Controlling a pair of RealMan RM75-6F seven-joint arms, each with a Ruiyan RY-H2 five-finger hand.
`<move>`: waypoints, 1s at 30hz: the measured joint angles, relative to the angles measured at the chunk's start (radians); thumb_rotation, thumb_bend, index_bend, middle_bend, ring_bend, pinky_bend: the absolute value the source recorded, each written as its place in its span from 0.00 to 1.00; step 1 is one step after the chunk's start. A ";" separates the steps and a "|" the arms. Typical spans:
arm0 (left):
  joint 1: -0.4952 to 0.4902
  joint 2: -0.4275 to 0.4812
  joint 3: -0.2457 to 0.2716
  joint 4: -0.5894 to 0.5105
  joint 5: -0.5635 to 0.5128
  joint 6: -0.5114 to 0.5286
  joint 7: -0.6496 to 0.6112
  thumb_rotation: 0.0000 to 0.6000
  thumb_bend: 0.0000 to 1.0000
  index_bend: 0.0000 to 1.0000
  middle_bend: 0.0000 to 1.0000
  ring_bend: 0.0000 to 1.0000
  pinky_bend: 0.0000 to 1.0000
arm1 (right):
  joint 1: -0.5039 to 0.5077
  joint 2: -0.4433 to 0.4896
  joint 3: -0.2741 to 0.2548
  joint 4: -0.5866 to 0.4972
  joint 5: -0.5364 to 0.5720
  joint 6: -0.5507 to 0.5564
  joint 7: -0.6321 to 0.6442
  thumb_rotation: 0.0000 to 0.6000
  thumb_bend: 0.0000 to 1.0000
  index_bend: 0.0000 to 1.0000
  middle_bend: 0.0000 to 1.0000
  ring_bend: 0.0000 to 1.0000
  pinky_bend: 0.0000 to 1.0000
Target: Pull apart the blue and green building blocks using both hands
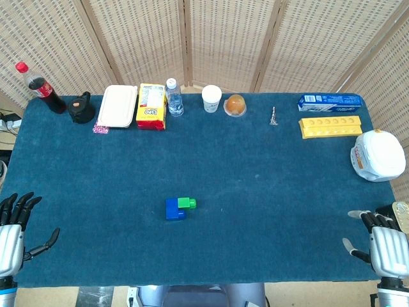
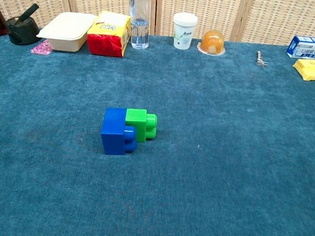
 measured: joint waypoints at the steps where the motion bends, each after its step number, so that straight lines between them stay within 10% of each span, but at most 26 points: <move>1: 0.000 0.000 0.000 0.000 0.000 -0.001 -0.001 0.61 0.29 0.21 0.16 0.01 0.08 | 0.000 0.000 0.001 0.000 0.000 0.000 0.000 1.00 0.26 0.34 0.38 0.35 0.29; 13: -0.001 0.003 0.006 0.006 0.002 -0.010 -0.011 0.60 0.28 0.21 0.16 0.05 0.08 | -0.007 -0.003 -0.003 -0.001 -0.008 0.009 0.002 1.00 0.25 0.34 0.38 0.35 0.29; 17: -0.010 0.004 0.008 0.004 0.004 -0.030 -0.007 0.58 0.28 0.21 0.19 0.12 0.22 | -0.009 -0.002 -0.004 -0.001 -0.010 0.012 0.005 1.00 0.25 0.34 0.38 0.35 0.29; 30: -0.138 0.027 0.012 -0.084 -0.011 -0.258 0.056 0.52 0.26 0.21 0.21 0.13 0.30 | -0.014 -0.009 -0.012 0.026 -0.018 0.009 0.047 1.00 0.25 0.34 0.38 0.35 0.29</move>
